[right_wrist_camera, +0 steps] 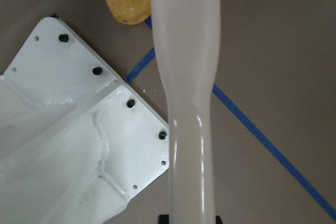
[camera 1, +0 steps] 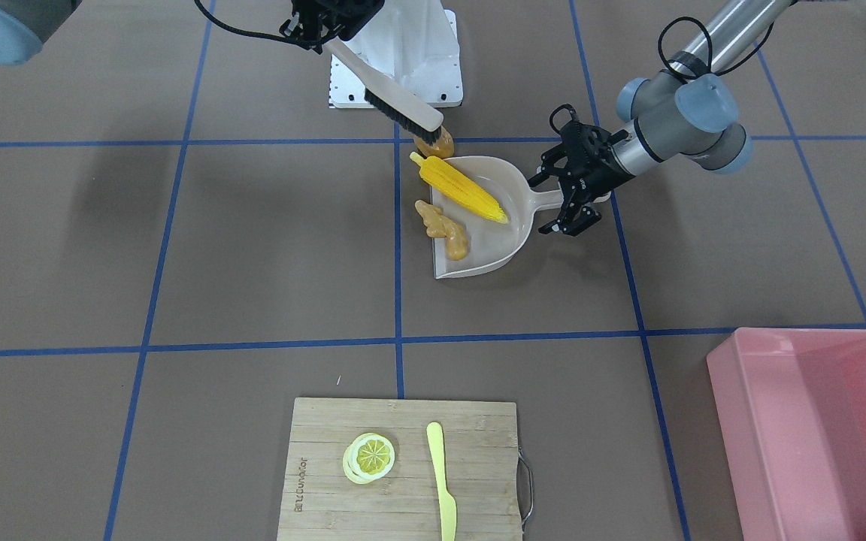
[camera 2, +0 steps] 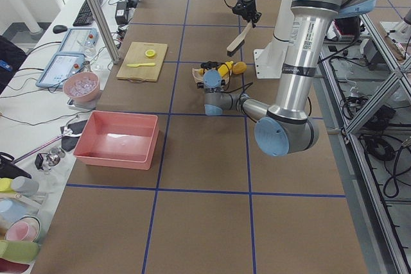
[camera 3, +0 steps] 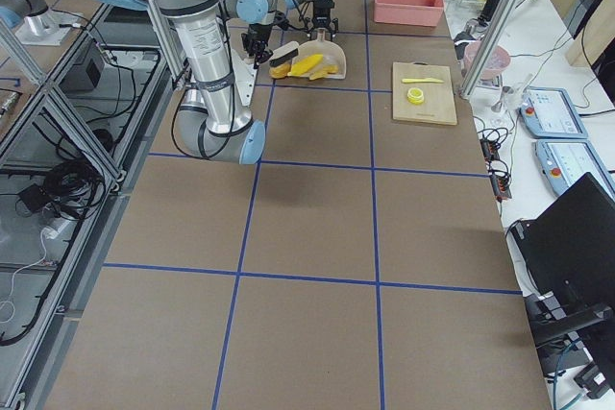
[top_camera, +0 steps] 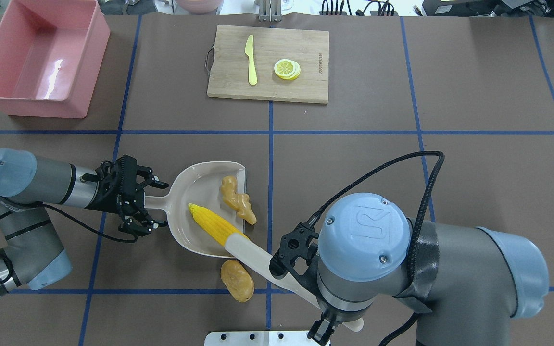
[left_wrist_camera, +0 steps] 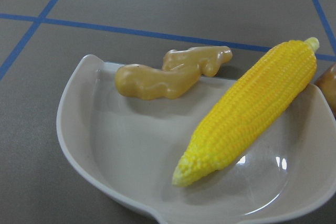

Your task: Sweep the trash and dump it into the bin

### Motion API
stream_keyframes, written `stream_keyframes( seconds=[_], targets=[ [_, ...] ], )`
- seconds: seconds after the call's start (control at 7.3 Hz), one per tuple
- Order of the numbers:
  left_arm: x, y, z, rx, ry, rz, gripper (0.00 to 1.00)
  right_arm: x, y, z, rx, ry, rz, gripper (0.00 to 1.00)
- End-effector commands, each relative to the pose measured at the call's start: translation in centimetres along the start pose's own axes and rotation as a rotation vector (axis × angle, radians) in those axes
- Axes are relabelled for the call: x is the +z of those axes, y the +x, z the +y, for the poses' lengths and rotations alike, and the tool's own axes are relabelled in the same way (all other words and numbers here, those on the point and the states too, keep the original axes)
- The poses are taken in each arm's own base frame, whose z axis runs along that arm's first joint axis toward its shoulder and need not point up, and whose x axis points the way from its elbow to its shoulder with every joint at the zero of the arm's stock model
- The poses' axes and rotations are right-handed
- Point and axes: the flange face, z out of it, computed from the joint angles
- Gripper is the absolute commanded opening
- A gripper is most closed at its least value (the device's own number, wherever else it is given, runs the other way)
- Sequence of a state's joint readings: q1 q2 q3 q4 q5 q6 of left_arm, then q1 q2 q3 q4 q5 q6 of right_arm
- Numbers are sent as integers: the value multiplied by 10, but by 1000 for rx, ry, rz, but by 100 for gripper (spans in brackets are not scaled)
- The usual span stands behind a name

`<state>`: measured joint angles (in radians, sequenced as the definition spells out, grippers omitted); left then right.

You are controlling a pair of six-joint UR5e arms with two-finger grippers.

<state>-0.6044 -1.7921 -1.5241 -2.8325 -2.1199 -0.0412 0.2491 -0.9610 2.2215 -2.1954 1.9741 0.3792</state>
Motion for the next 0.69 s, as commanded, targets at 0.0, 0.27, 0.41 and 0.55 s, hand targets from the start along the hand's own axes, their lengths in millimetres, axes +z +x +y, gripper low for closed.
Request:
stream_keyframes(
  seconds=[0.0,0.27,0.41,0.55],
  targets=[
    [-1,1,-1,6,2,0,73,7,15,-6,-289,-11,66,0],
    [-2,1,0,11,3,0,47,17,27,-17,-429,-42,83,0],
    [-3,1,2,11,1,0,41,30,30,-24,-515,-74,84,0],
    [-3,2,2,11,1,0,35,39,33,-29,-532,-92,82,0]
  ],
)
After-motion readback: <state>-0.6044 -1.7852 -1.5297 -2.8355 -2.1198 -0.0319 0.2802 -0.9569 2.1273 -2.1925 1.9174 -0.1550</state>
